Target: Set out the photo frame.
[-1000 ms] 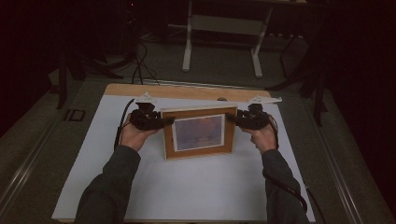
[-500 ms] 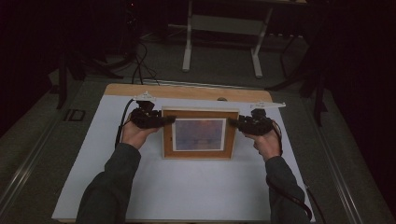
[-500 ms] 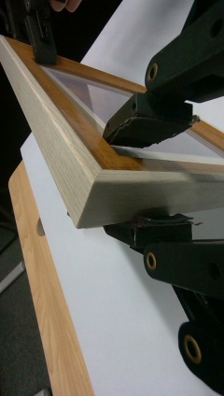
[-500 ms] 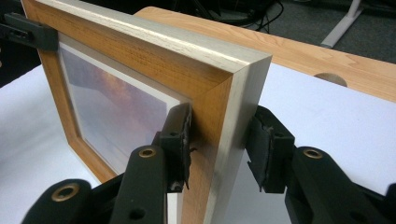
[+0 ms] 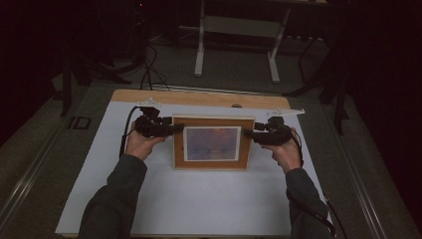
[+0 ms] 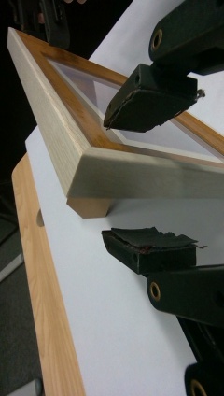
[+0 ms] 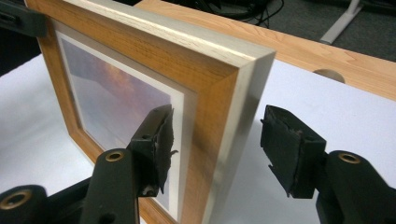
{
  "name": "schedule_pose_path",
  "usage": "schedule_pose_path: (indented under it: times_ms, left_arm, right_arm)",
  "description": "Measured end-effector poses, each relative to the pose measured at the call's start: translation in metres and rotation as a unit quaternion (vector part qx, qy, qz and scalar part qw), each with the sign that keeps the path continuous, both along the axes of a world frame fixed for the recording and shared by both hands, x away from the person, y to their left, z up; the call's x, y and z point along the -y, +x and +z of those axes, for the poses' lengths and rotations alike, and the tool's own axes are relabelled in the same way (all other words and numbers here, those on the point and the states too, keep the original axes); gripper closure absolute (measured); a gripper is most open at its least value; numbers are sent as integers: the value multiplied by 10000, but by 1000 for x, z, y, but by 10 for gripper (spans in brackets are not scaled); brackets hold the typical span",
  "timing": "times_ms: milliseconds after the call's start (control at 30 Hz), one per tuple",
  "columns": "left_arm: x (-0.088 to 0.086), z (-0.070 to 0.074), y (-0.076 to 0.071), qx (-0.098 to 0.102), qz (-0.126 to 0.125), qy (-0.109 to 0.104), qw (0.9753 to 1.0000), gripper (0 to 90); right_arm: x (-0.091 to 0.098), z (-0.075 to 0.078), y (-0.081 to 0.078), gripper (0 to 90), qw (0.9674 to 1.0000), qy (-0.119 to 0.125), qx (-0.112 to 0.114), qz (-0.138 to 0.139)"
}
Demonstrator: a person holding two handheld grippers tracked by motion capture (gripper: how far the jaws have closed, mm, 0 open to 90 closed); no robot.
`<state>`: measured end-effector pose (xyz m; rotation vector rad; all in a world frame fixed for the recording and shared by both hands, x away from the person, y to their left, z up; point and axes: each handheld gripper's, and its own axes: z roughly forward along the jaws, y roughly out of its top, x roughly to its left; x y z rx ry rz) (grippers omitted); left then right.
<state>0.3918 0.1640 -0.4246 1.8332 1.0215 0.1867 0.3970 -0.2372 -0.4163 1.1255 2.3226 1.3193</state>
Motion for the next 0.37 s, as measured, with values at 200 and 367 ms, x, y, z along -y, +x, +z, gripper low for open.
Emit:
schedule_pose_path:
  times_ms: [200, 367]
  left_arm:
    - [-10, 4, -8, 107, 36, -44, 9999, 402]
    - [-26, 3, -18, 124, 374, 172, 9991, 399]
  right_arm:
    - [6, 6, -7, 385, 9999, 92, 125, 6]
    - [19, 7, -14, 369, 9997, 155, 190, -81]
